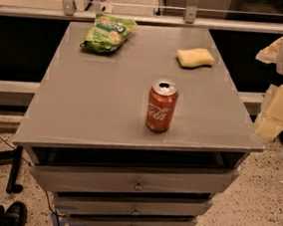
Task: Move sponge near green rice chip bag
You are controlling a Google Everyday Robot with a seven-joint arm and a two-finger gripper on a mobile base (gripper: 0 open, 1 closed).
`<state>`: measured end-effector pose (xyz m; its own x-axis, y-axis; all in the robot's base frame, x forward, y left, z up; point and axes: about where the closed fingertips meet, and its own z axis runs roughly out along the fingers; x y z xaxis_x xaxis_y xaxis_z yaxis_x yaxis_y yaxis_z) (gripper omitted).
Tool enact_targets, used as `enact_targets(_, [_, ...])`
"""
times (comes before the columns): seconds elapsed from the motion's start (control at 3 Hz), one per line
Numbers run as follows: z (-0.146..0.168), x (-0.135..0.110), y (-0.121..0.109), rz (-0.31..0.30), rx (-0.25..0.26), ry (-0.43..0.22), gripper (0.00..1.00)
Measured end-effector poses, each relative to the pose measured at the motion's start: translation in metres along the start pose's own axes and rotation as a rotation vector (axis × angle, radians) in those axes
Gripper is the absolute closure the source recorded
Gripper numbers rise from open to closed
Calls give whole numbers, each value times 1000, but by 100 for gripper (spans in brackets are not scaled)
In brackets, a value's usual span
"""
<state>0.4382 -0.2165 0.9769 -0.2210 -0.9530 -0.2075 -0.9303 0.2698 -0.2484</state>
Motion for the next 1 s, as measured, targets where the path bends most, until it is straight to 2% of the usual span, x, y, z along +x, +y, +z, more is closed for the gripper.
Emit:
enact_targets(0.33, [0, 0, 0, 0, 0, 0, 0])
enact_targets(0.67, [7, -9, -24, -11, 27, -60, 0])
enact_targets(1.0, [27, -26, -71, -12, 76, -134, 0])
